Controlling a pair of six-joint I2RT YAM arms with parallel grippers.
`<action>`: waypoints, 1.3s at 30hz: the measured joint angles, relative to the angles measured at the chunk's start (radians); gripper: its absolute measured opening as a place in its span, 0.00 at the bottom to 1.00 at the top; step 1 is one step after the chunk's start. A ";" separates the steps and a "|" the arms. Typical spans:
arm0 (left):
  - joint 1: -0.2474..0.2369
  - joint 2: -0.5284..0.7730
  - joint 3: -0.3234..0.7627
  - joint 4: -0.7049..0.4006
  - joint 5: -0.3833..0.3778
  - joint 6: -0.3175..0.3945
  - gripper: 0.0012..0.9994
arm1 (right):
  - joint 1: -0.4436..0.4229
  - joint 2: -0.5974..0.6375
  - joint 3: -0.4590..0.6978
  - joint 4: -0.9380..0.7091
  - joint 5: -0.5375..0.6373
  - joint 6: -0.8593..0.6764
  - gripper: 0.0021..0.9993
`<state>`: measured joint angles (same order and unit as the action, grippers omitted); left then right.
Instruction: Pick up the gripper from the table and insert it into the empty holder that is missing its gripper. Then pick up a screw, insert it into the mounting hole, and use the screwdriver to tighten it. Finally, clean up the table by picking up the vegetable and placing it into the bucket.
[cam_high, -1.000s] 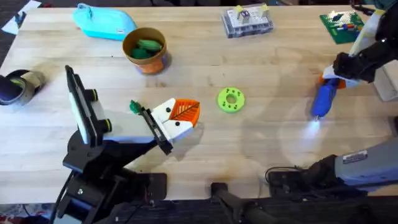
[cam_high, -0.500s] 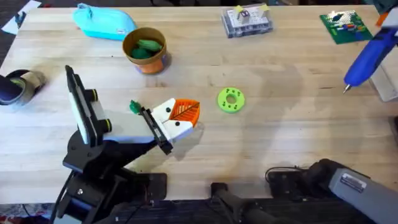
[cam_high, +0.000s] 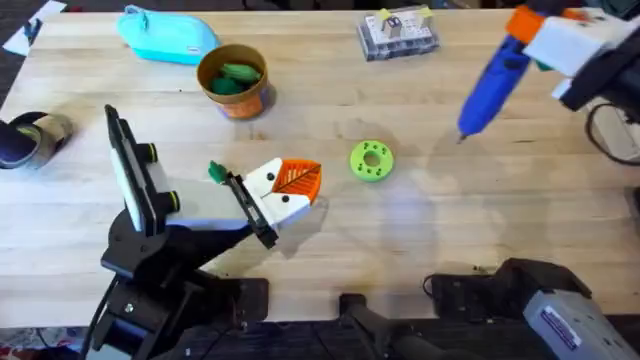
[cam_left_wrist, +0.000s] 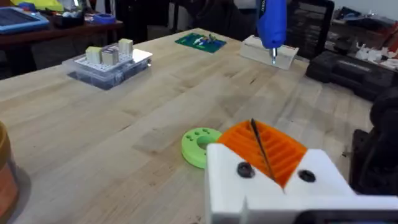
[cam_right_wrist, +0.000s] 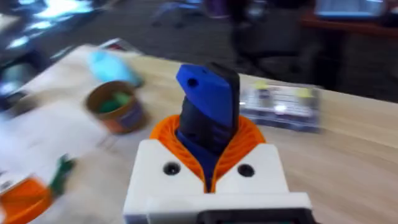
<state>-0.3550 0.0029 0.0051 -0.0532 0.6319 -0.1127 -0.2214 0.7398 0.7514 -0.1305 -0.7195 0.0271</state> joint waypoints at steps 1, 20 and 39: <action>0.000 0.000 0.000 0.000 0.000 0.000 0.02 | 0.046 -0.002 -0.006 0.027 -0.013 0.016 0.02; 0.000 0.000 0.000 0.000 0.000 0.000 0.02 | 0.906 0.147 -0.013 0.686 0.219 0.082 0.02; 0.000 0.000 0.000 0.000 0.000 0.000 0.02 | 1.029 0.416 -0.014 0.983 0.271 0.122 0.02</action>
<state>-0.3550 0.0029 0.0051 -0.0532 0.6319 -0.1127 0.8078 1.1561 0.7376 0.8525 -0.4489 0.1486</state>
